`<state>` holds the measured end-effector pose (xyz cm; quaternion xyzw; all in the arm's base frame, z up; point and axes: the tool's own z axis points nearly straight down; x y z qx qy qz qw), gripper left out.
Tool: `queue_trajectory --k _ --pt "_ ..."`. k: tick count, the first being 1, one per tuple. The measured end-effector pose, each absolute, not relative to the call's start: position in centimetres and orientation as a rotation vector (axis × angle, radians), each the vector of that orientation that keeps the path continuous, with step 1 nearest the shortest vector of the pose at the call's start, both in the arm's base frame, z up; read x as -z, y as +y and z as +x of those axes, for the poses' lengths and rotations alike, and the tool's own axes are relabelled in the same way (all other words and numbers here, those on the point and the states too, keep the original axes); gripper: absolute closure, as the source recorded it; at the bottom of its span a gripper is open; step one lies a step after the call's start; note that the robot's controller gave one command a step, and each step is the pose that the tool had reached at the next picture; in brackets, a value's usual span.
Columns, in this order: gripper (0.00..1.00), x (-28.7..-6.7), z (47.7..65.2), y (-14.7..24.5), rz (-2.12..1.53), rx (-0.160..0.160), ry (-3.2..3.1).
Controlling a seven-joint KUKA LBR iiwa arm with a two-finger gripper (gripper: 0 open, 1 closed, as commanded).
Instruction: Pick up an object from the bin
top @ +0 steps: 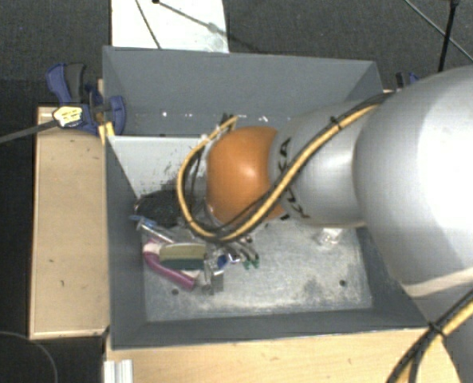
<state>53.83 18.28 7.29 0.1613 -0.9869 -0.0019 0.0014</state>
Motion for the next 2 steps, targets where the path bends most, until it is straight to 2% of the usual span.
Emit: queue_trajectory --k 1,2 --pt "1.00 -7.3 54.0 17.6 0.491 -0.004 -3.100" --pt "1.00 -21.1 52.9 17.6 0.491 0.003 -3.113"
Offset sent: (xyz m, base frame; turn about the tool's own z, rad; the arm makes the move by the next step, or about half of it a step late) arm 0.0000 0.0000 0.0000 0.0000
